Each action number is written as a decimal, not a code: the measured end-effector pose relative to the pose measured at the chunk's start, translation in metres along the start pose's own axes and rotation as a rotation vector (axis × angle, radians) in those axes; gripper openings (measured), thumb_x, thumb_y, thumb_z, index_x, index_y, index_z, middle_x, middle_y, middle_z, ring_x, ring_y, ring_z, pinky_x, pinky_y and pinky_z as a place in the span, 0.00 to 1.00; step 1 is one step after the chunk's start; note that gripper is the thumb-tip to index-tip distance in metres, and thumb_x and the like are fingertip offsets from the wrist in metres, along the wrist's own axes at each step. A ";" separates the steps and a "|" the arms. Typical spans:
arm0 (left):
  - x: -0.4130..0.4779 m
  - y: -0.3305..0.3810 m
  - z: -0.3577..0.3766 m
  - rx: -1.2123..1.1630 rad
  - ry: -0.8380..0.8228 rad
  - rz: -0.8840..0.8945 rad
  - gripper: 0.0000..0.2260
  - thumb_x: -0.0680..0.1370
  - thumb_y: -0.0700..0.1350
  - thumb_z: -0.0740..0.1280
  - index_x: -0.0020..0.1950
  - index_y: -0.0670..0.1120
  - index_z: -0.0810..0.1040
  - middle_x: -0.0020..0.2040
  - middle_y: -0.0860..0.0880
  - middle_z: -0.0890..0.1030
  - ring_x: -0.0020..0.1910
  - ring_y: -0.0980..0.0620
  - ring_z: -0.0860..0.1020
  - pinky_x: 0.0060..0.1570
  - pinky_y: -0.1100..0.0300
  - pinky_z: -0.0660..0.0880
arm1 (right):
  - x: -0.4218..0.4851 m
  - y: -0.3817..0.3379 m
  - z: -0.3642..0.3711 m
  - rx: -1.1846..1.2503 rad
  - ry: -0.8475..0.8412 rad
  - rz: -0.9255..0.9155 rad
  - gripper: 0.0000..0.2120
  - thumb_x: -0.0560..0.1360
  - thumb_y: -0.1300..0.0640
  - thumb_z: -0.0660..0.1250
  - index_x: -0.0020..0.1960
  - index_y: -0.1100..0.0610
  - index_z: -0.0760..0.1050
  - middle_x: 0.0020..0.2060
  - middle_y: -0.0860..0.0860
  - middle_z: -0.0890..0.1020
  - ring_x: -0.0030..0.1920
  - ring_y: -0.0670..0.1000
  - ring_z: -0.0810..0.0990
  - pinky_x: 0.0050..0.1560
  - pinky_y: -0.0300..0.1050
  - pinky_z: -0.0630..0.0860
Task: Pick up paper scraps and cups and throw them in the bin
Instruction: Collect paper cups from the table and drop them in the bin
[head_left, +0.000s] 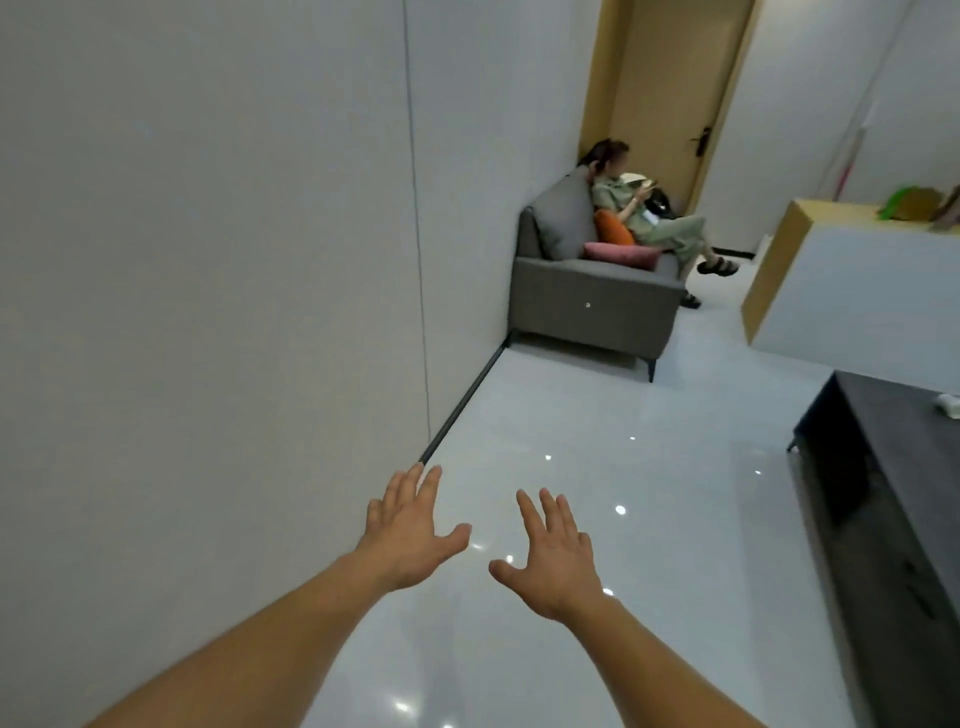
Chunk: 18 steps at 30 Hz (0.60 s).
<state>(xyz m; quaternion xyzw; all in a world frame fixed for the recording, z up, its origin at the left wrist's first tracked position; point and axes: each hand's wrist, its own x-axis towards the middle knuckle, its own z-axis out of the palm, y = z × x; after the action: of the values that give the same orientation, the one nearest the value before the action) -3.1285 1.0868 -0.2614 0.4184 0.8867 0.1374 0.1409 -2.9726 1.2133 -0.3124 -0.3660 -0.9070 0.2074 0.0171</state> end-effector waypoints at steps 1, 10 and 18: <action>0.014 0.027 0.006 0.013 -0.017 0.042 0.39 0.76 0.66 0.57 0.79 0.53 0.42 0.79 0.51 0.42 0.77 0.48 0.40 0.74 0.45 0.45 | 0.002 0.024 -0.014 0.000 0.013 0.034 0.45 0.73 0.32 0.59 0.79 0.43 0.37 0.79 0.49 0.38 0.78 0.53 0.34 0.75 0.60 0.48; 0.127 0.215 0.065 0.047 -0.100 0.321 0.39 0.75 0.67 0.56 0.79 0.52 0.44 0.79 0.52 0.43 0.78 0.49 0.40 0.74 0.45 0.46 | 0.022 0.203 -0.108 0.013 0.088 0.322 0.45 0.73 0.33 0.60 0.79 0.44 0.38 0.79 0.49 0.38 0.77 0.53 0.33 0.75 0.61 0.45; 0.279 0.330 0.100 0.046 -0.156 0.496 0.39 0.75 0.67 0.57 0.79 0.52 0.48 0.79 0.51 0.46 0.78 0.49 0.43 0.74 0.46 0.48 | 0.112 0.309 -0.171 0.048 0.163 0.524 0.44 0.73 0.35 0.62 0.79 0.43 0.40 0.79 0.49 0.40 0.78 0.53 0.35 0.75 0.61 0.45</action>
<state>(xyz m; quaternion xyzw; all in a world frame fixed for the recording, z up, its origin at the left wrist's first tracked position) -3.0300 1.5194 -0.2716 0.6355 0.7462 0.1149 0.1615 -2.8207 1.5505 -0.2902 -0.6031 -0.7719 0.1962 0.0447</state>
